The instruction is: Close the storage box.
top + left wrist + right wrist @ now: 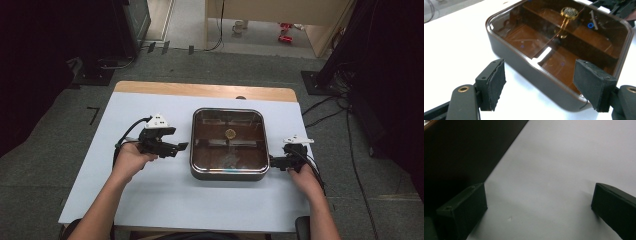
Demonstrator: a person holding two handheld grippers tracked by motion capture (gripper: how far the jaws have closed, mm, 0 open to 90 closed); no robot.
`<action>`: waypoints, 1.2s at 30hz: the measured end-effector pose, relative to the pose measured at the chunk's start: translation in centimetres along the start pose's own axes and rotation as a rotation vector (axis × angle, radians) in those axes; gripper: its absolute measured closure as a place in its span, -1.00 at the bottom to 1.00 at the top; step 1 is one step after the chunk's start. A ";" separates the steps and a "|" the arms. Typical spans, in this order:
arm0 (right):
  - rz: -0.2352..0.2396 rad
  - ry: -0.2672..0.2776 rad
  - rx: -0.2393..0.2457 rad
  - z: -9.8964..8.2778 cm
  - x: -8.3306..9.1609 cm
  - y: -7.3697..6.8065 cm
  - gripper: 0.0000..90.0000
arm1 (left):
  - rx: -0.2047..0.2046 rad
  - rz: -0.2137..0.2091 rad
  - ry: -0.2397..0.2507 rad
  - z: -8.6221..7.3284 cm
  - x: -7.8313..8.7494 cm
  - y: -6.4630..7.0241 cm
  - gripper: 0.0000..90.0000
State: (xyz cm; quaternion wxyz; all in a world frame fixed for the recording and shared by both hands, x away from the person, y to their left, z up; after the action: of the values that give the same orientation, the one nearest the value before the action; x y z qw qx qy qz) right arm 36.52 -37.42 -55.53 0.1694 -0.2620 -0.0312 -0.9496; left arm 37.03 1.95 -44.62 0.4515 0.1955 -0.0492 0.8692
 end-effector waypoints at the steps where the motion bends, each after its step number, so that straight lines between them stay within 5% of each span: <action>1: 0.000 0.000 0.000 0.0 0.0 0.0 -1.00 | 0.003 0.004 0.002 -0.3 0.1 -0.1 -0.42; 18: 0.000 0.000 -0.001 0.0 0.0 0.0 -1.00 | 0.009 0.089 -0.019 -5.0 1.0 -2.0 -0.44; 25: -0.001 0.000 -0.001 0.0 0.0 0.0 -1.00 | 0.041 0.114 -0.089 -7.2 0.3 -2.9 -0.46; 29: 0.000 0.000 0.000 0.0 0.0 0.0 -1.00 | 0.047 0.126 -0.188 -8.9 -0.5 -3.5 -0.46; 36: 0.000 0.000 -0.001 0.0 0.0 0.0 -1.00 | 0.065 0.136 -0.173 -9.2 -1.3 -3.3 -0.56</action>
State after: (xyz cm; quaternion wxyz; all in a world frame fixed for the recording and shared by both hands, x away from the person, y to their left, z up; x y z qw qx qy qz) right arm 36.52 -37.41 -55.53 0.1691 -0.2622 -0.0307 -0.9496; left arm 37.63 5.32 -53.91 0.3787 0.2808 -0.0729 0.8789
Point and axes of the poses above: each handheld gripper's, and its own axes: x roughly backward along the jaws, z roughly out of its top, y roughly to its right, the point moved 7 cm from there along -x, roughly forward along the jaws, and after that the axes turned 15 degrees about y, right-handed, at the moved point
